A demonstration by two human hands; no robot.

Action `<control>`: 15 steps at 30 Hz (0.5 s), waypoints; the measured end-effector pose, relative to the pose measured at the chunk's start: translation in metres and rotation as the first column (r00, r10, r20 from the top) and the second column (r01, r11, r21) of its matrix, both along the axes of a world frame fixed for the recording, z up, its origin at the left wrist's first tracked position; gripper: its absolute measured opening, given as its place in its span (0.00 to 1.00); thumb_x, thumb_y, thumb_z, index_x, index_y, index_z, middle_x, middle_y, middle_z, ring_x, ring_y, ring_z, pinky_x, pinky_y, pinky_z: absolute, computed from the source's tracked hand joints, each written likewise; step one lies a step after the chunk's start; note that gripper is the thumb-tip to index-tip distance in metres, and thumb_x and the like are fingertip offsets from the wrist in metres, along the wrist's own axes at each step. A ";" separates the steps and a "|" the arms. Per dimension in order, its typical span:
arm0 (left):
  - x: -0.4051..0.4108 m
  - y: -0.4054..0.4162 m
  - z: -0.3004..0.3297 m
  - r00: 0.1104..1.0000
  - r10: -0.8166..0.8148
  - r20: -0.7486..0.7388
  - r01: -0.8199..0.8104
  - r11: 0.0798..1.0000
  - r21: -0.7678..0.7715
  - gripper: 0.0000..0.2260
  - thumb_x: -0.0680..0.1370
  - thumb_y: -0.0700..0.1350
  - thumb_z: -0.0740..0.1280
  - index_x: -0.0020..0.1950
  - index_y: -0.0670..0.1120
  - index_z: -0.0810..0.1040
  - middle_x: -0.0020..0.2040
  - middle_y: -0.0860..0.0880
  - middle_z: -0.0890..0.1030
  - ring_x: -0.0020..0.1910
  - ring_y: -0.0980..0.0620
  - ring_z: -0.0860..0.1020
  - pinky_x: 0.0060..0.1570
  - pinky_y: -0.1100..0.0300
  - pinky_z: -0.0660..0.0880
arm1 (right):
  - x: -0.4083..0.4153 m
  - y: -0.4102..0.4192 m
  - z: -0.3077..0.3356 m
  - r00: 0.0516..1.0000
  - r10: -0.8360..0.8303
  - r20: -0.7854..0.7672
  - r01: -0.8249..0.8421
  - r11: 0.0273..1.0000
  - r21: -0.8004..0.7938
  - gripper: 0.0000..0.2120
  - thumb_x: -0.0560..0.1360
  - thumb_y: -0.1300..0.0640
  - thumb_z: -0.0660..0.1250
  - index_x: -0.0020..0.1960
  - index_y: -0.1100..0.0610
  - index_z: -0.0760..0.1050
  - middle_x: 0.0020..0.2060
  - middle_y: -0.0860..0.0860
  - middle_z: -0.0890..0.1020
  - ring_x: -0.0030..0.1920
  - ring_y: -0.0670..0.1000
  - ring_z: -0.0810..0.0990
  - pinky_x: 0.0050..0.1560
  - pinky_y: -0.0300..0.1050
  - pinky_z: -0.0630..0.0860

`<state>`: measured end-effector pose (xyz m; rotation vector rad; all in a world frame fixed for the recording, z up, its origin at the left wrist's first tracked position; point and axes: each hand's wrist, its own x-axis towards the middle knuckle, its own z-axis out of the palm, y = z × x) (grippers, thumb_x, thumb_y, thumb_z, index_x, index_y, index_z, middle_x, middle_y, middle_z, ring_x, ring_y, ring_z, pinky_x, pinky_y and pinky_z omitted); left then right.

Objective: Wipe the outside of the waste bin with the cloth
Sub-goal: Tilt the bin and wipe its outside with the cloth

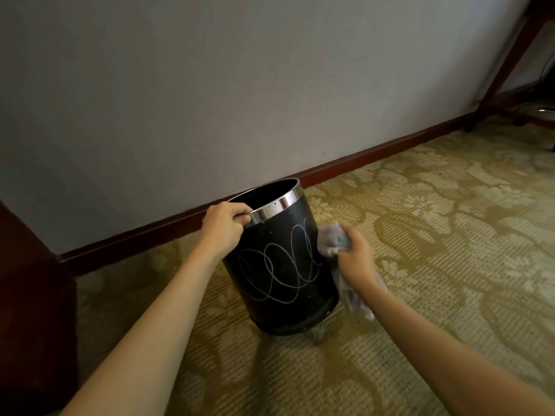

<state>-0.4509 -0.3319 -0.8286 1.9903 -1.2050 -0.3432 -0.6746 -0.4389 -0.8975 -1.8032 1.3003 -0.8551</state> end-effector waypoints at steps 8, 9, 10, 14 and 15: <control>-0.013 -0.005 0.003 1.000 0.009 0.009 -0.009 1.000 -0.002 0.12 0.77 0.36 0.63 0.39 0.49 0.80 0.40 0.48 0.79 0.42 0.51 0.77 0.41 0.59 0.69 | 0.037 0.003 0.034 0.996 0.032 0.082 -0.007 0.958 -0.285 0.32 0.68 0.72 0.60 0.70 0.53 0.68 0.61 0.51 0.74 0.61 0.53 0.71 0.63 0.52 0.69; -0.012 -0.005 0.004 1.000 0.022 0.005 -0.022 1.000 -0.003 0.11 0.77 0.36 0.63 0.39 0.48 0.80 0.41 0.47 0.79 0.42 0.51 0.77 0.41 0.59 0.68 | 0.032 0.005 0.024 0.999 0.023 0.038 -0.011 0.955 -0.295 0.31 0.69 0.71 0.61 0.70 0.53 0.68 0.60 0.51 0.74 0.60 0.53 0.70 0.63 0.54 0.69; -0.012 -0.005 0.004 0.999 0.039 0.001 -0.039 0.999 -0.001 0.11 0.77 0.36 0.63 0.40 0.48 0.80 0.43 0.47 0.79 0.43 0.50 0.77 0.42 0.60 0.68 | 0.026 0.008 0.012 1.000 0.006 -0.015 -0.010 0.956 -0.293 0.30 0.70 0.70 0.62 0.70 0.52 0.67 0.60 0.51 0.74 0.60 0.53 0.70 0.62 0.55 0.68; -0.010 -0.006 0.005 0.993 0.119 -0.024 -0.119 0.993 -0.001 0.08 0.77 0.36 0.64 0.45 0.45 0.82 0.48 0.45 0.78 0.44 0.51 0.75 0.45 0.61 0.68 | -0.014 0.008 -0.036 0.954 -0.023 -0.299 -0.012 0.993 -0.113 0.28 0.74 0.64 0.61 0.73 0.51 0.63 0.64 0.52 0.72 0.62 0.56 0.69 0.63 0.59 0.68; -0.011 -0.006 0.006 0.992 0.123 -0.027 -0.123 0.992 0.002 0.08 0.77 0.37 0.64 0.45 0.45 0.82 0.49 0.46 0.78 0.44 0.51 0.75 0.46 0.61 0.68 | -0.024 0.005 -0.043 0.938 0.012 -0.347 -0.027 0.999 -0.040 0.28 0.75 0.64 0.60 0.74 0.52 0.63 0.66 0.53 0.71 0.63 0.57 0.69 0.63 0.58 0.68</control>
